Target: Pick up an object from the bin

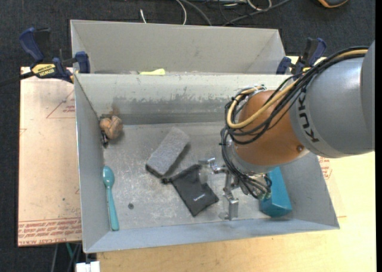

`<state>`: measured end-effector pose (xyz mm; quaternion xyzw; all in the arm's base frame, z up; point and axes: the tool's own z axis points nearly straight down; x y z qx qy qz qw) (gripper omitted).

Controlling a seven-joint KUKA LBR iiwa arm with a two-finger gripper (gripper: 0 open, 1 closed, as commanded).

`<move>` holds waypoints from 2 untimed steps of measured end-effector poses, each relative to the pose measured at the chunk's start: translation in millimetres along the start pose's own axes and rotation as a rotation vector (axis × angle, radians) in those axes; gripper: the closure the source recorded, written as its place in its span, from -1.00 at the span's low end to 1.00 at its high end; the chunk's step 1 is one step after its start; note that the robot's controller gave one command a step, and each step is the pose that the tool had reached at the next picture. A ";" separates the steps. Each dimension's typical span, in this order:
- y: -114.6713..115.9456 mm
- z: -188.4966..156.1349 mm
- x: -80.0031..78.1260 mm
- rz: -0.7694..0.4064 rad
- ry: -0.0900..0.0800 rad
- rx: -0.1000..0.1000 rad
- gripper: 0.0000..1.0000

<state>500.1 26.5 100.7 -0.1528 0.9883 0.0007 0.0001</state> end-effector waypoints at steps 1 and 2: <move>45.0 -0.8 -32.8 -0.083 -0.010 0.001 -1.00; 39.8 24.7 -36.2 0.049 -0.008 0.001 -1.00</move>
Offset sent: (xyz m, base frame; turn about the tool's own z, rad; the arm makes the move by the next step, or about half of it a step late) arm 0.0239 0.0447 -0.0307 0.0699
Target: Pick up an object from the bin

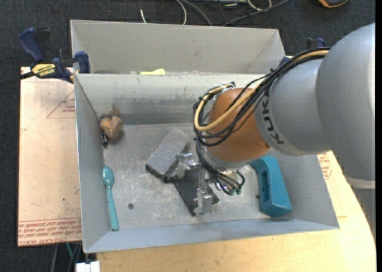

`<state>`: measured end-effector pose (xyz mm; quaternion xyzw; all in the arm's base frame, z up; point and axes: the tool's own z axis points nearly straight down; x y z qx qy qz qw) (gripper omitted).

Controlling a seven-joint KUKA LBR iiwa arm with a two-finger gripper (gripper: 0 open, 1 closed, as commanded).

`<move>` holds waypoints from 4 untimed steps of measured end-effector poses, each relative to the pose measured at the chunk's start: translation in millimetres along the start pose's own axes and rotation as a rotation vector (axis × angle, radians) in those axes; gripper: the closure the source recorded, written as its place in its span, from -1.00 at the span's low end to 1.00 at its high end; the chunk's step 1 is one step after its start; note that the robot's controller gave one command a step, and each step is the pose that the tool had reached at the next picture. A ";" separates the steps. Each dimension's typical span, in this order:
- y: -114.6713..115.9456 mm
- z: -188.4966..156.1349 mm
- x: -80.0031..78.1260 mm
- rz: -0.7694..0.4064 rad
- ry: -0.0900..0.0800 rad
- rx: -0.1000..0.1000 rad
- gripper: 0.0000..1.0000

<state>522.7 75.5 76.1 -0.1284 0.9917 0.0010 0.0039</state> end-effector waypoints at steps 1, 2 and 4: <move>-10.0 4.8 0.4 -0.139 -0.005 -0.003 1.00; -10.0 4.6 0.4 -0.140 -0.004 -0.003 1.00; -9.1 -44.7 0.6 -0.138 -0.004 -0.004 1.00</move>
Offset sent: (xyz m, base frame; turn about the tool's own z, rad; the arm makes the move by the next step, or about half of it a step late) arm 0.0000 0.0000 0.0000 0.0000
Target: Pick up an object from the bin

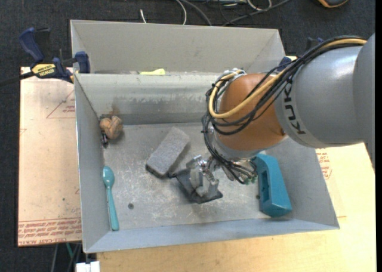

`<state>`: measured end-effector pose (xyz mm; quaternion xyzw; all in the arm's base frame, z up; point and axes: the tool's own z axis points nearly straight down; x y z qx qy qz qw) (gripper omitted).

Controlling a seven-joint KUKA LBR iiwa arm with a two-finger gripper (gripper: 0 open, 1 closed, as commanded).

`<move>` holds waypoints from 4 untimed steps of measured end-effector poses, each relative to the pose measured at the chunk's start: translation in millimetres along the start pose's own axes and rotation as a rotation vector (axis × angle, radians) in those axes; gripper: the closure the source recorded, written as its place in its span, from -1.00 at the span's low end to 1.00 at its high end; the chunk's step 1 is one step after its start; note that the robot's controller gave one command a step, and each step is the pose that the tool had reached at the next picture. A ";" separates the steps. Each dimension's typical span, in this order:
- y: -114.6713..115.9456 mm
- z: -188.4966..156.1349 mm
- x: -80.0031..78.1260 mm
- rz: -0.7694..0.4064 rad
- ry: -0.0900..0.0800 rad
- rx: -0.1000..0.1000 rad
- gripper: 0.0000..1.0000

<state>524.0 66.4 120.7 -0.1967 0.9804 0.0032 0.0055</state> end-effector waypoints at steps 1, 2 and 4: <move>0.4 -27.9 -0.8 0.001 -0.002 0.000 1.00; 0.6 -37.3 -2.4 0.001 -0.007 0.001 1.00; 1.7 -70.2 -1.3 0.002 0.000 -0.002 1.00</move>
Offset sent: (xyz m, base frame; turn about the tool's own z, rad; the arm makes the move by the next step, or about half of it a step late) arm 0.0004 0.0004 0.0361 0.0002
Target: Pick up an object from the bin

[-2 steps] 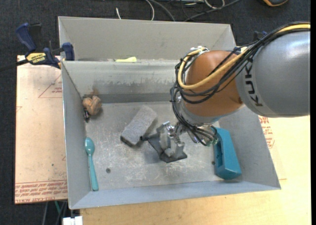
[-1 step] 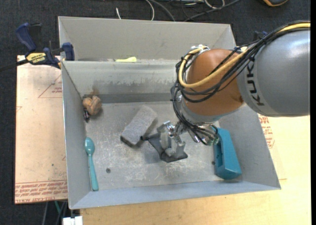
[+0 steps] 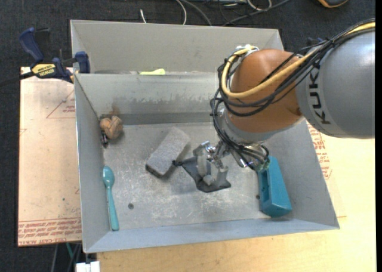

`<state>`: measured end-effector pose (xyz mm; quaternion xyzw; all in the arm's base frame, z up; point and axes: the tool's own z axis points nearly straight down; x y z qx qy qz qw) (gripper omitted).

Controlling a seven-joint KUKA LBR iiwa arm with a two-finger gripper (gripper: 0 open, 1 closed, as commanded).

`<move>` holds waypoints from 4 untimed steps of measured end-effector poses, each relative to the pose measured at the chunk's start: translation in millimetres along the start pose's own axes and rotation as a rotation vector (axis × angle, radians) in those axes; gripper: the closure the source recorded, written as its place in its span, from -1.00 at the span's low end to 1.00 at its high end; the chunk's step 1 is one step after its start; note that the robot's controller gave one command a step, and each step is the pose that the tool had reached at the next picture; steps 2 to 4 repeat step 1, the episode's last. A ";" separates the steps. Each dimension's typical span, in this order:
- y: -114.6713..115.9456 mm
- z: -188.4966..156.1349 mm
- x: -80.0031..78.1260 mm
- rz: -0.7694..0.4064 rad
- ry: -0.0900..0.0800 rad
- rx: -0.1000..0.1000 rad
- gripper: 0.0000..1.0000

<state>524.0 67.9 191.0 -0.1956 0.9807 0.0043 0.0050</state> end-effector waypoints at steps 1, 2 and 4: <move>0.0 -24.9 -2.0 0.001 -0.007 0.002 1.00; 0.0 -24.9 -2.0 0.001 -0.007 0.002 1.00; 0.0 -24.9 -2.0 0.001 -0.007 0.002 1.00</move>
Offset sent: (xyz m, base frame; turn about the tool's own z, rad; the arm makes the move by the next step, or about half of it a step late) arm 0.0015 0.0004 0.0290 0.0006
